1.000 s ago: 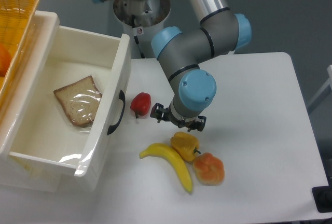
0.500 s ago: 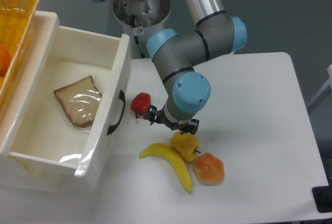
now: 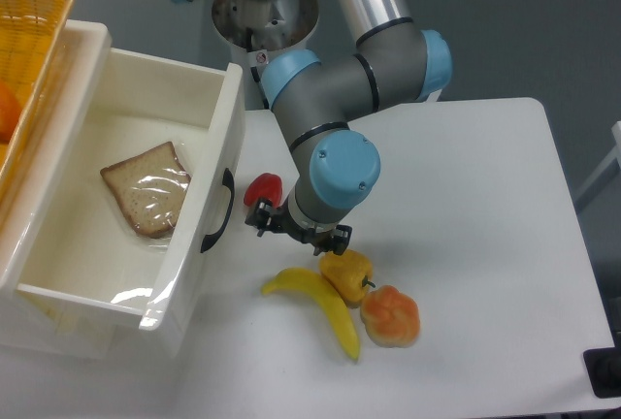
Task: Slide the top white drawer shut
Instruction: 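Move the gripper sideways to contact the drawer front near its black handle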
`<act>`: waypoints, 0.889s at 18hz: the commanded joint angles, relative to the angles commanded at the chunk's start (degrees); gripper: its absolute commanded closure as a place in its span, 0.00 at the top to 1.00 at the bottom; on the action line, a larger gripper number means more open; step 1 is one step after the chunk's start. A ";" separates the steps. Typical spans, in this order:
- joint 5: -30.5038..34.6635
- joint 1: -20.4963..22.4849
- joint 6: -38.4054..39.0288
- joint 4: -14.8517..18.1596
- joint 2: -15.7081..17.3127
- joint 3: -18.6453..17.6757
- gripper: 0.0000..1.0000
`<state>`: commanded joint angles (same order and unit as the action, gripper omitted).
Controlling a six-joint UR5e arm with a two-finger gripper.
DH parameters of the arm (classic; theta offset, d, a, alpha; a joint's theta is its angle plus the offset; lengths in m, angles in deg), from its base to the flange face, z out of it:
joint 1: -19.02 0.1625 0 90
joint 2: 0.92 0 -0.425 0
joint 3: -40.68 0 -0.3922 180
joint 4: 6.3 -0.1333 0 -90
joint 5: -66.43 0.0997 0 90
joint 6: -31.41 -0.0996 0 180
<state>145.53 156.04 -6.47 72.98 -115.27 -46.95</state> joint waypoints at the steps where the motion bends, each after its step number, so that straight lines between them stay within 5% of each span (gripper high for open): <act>1: 0.00 -0.26 0.00 0.00 0.09 0.00 1.00; 16: -2.20 -1.76 0.35 1.23 1.85 -0.18 1.00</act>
<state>143.34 154.28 -6.12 74.21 -113.42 -47.12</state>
